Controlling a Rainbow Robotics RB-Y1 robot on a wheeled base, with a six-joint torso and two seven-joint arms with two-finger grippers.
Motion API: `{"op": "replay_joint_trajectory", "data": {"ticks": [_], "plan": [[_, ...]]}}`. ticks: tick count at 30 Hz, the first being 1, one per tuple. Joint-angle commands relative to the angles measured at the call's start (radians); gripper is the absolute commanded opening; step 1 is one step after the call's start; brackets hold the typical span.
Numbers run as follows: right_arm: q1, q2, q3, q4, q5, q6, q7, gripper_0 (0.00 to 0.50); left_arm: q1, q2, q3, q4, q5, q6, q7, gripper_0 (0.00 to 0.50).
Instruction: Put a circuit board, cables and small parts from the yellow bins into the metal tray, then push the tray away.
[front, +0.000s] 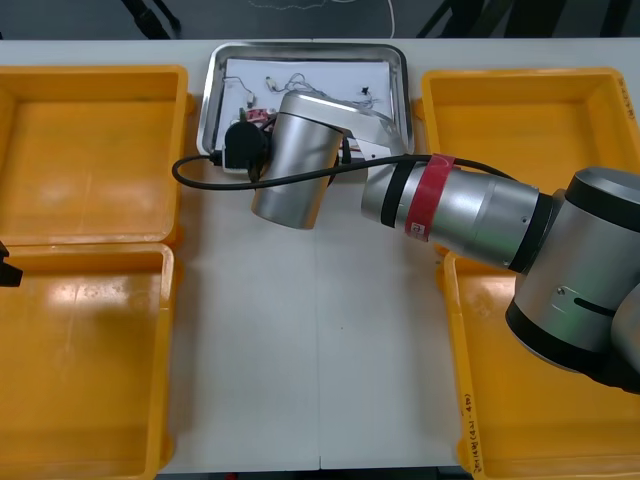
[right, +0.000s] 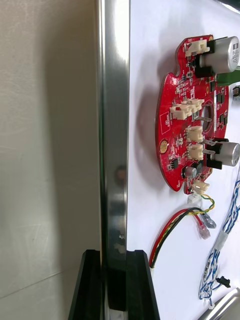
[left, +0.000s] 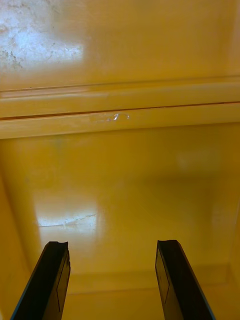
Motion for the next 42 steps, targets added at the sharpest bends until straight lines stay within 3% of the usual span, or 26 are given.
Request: {"op": "replay_joint_trajectory", "data": {"ticks": [1, 23, 24, 25, 26, 28, 31, 34, 42], "plan": [[-0.058, 0.020, -0.031, 0.030, 0.013, -0.050, 0.045, 0.000, 0.016, -0.008, 0.031, -0.029, -0.009, 0.006, -0.081, 0.500], [-0.057, 0.020, -0.002, 0.039, 0.011, -0.061, 0.048, 0.000, 0.016, -0.008, 0.031, -0.029, -0.009, 0.006, -0.081, 0.500], [-0.057, 0.020, 0.003, 0.037, 0.011, -0.061, 0.049, 0.026, 0.016, -0.008, 0.031, -0.029, -0.009, 0.006, -0.081, 0.500], [-0.057, 0.020, 0.005, 0.036, 0.009, -0.061, 0.049, 0.097, 0.016, -0.008, 0.031, -0.029, -0.009, 0.006, -0.081, 0.500], [-0.058, 0.020, 0.005, 0.036, 0.011, -0.061, 0.049, 0.120, 0.016, -0.008, 0.031, -0.029, -0.009, 0.006, -0.081, 0.500], [-0.058, 0.020, 0.006, 0.036, 0.011, -0.061, 0.052, 0.255, 0.016, -0.008, 0.031, -0.029, -0.009, 0.006, -0.081, 0.500], [-0.058, 0.020, 0.006, 0.036, 0.011, -0.061, 0.060, 0.396, 0.016, -0.008, 0.031, -0.029, -0.009, 0.006, -0.081, 0.500], [-0.058, 0.020, 0.006, 0.031, 0.011, -0.060, 0.071, 0.493, 0.016, -0.008, 0.031, -0.029, -0.009, 0.006, -0.081, 0.500], [-0.058, 0.015, 0.003, -0.010, 0.009, 0.003, 0.083, 0.500, 0.016, -0.008, 0.031, -0.029, -0.009, 0.006, -0.081, 0.500]]}}
